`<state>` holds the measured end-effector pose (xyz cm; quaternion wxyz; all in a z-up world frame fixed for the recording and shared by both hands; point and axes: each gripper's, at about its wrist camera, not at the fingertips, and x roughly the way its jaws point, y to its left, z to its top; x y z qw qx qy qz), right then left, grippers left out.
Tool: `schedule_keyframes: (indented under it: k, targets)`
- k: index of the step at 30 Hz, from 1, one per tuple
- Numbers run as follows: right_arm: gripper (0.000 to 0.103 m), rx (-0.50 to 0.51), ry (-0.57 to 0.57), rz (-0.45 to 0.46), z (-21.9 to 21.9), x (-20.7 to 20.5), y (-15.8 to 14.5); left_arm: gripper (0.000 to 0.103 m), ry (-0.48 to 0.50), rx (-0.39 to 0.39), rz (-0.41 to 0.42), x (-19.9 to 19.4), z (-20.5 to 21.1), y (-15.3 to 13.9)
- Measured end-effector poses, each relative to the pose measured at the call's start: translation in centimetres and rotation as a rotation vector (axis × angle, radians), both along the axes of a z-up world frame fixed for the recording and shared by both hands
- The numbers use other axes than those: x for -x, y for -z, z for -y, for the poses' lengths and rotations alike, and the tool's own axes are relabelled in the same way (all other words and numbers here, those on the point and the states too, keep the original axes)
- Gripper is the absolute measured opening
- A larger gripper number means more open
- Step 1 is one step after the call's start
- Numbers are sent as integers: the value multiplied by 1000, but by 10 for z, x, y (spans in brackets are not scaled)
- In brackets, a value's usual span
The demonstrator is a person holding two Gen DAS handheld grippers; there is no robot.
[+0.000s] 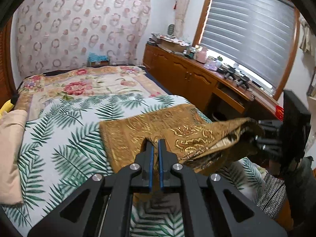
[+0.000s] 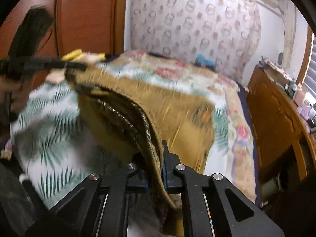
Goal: Fold small clothes
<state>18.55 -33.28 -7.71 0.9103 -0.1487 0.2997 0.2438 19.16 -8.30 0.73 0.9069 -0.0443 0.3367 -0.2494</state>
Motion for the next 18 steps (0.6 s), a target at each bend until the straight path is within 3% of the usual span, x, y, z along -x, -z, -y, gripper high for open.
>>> schedule_keyframes:
  k: [7,15,18]
  targets:
    - [6,-35,-32,0,-14,-72,-13,2,-43,-27,-39,-43,-8,12]
    - [6,-28,-51,-115,-25,-132,24,4,-42,-33,-116,-78,-8,44]
    - [6,-31,-59,-137,-24,-142,32,11,-30,-41,-133,-81,-9,49]
